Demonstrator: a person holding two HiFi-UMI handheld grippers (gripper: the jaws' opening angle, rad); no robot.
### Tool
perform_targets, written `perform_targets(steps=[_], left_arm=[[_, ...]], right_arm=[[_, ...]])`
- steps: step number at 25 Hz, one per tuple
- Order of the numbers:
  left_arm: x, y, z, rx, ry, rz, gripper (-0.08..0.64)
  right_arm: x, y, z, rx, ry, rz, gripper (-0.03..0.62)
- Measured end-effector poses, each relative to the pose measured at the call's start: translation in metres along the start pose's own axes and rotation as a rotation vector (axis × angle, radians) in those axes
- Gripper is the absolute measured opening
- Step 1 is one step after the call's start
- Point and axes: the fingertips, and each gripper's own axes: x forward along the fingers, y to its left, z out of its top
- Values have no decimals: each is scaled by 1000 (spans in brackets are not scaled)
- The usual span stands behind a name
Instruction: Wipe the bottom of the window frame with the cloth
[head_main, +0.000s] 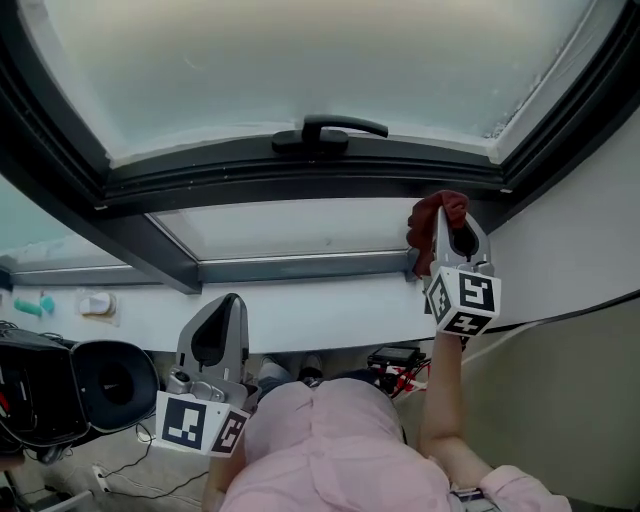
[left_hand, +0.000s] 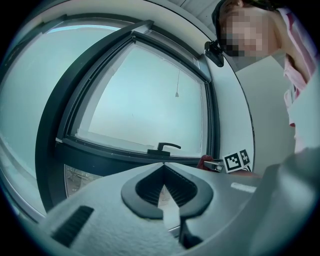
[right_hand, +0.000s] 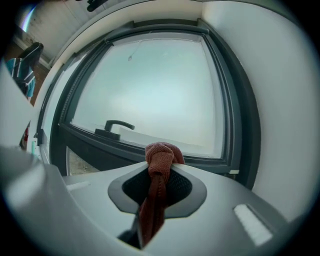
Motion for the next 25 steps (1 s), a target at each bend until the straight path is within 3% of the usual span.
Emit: perform_targets(steps=[8,20,25], left_arm=[[1,-4,0,-2,-5,-5,-5],[-3,-7,-6,-15,4,-28,-5],[-11,-4,-3,-10,-2,-46,-5]], right_arm=[[-14,103,4,-48,0,231,61],[-70,186,25,8,-26,448,61],[-91,225,38,0,-93,525,61]])
